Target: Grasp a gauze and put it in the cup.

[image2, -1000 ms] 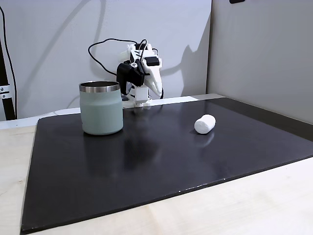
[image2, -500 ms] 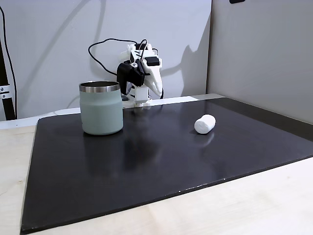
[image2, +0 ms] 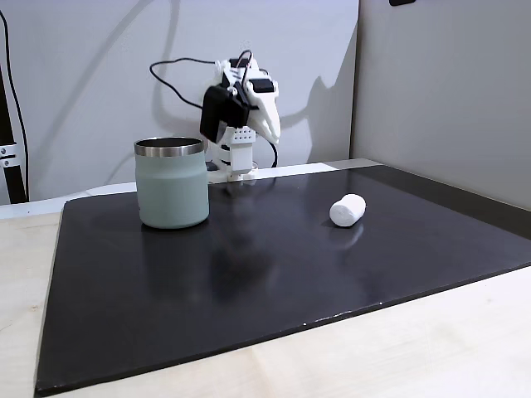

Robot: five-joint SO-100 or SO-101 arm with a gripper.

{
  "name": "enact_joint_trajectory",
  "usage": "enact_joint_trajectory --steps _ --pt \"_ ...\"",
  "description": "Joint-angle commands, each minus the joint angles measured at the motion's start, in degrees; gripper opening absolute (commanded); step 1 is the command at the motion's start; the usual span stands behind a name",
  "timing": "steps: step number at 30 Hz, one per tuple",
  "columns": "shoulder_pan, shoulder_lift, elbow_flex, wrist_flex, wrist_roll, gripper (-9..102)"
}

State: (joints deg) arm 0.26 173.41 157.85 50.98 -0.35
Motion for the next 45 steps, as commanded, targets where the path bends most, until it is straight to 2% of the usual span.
enact_joint_trajectory --steps 1,5,12,18,27,38,45 --pt "0.26 -8.96 -11.43 0.97 -0.09 0" --pt "2.11 -21.27 -23.99 4.75 0.09 0" --pt "1.93 -45.09 -48.96 18.28 -0.44 0" --pt "-2.9 -54.49 -59.15 22.94 -6.59 0" --pt "-7.29 -75.06 -81.47 36.21 -14.85 15" --pt "-8.0 -101.78 -105.56 45.53 -23.55 31" --pt "-8.26 -116.19 -118.48 49.22 -24.61 34"
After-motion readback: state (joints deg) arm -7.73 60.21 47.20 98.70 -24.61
